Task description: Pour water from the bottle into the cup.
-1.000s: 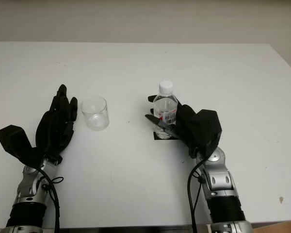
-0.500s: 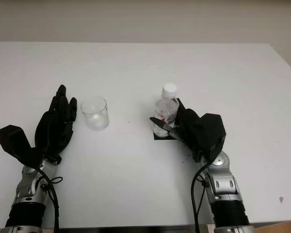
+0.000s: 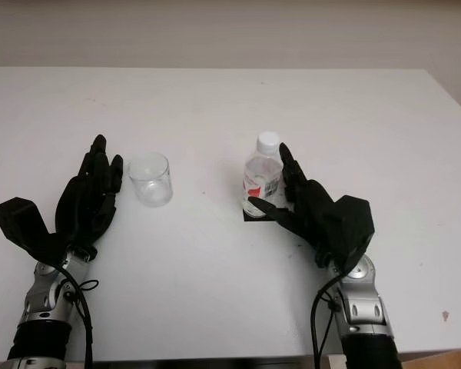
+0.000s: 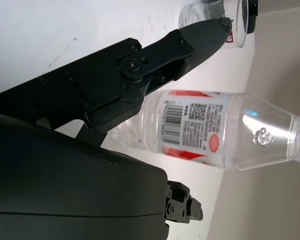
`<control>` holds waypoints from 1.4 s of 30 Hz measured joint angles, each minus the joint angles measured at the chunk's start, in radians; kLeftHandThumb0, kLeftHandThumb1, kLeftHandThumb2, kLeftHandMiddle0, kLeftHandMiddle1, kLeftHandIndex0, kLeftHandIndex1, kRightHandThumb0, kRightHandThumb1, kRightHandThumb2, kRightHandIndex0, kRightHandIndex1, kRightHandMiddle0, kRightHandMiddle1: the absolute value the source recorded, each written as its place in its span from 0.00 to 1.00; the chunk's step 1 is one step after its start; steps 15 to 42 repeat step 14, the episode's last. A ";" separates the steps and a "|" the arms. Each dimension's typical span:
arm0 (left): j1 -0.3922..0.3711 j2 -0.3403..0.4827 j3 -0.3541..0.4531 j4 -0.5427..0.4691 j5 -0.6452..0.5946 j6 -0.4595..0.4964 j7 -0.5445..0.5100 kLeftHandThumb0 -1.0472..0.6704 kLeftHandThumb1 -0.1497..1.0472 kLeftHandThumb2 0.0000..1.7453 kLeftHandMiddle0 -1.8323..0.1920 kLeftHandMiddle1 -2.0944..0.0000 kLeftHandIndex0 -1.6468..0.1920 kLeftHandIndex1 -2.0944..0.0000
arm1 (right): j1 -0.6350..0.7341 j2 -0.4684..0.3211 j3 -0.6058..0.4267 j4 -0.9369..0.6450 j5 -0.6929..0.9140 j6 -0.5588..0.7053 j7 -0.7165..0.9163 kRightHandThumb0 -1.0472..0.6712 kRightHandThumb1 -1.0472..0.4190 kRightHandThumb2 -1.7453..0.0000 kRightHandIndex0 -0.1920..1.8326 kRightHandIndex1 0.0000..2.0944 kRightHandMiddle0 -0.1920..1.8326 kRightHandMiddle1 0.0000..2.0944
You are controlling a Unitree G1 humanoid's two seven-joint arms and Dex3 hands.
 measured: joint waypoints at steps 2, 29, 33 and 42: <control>0.000 0.000 0.000 0.000 0.001 0.000 0.002 0.21 1.00 0.34 0.97 0.97 0.97 0.97 | 0.015 0.017 0.007 -0.011 0.001 -0.022 -0.008 0.04 0.09 0.97 0.00 0.00 0.00 0.00; 0.000 0.000 0.001 0.002 0.001 -0.002 0.001 0.20 1.00 0.33 0.97 0.97 0.97 0.97 | 0.039 0.134 0.072 -0.012 -0.032 -0.121 -0.108 0.06 0.09 0.97 0.00 0.00 0.00 0.00; 0.000 0.000 0.001 0.002 0.001 -0.002 0.001 0.20 1.00 0.33 0.97 0.97 0.97 0.97 | 0.039 0.134 0.072 -0.012 -0.032 -0.121 -0.108 0.06 0.09 0.97 0.00 0.00 0.00 0.00; 0.000 0.000 0.001 0.002 0.001 -0.002 0.001 0.20 1.00 0.33 0.97 0.97 0.97 0.97 | 0.039 0.134 0.072 -0.012 -0.032 -0.121 -0.108 0.06 0.09 0.97 0.00 0.00 0.00 0.00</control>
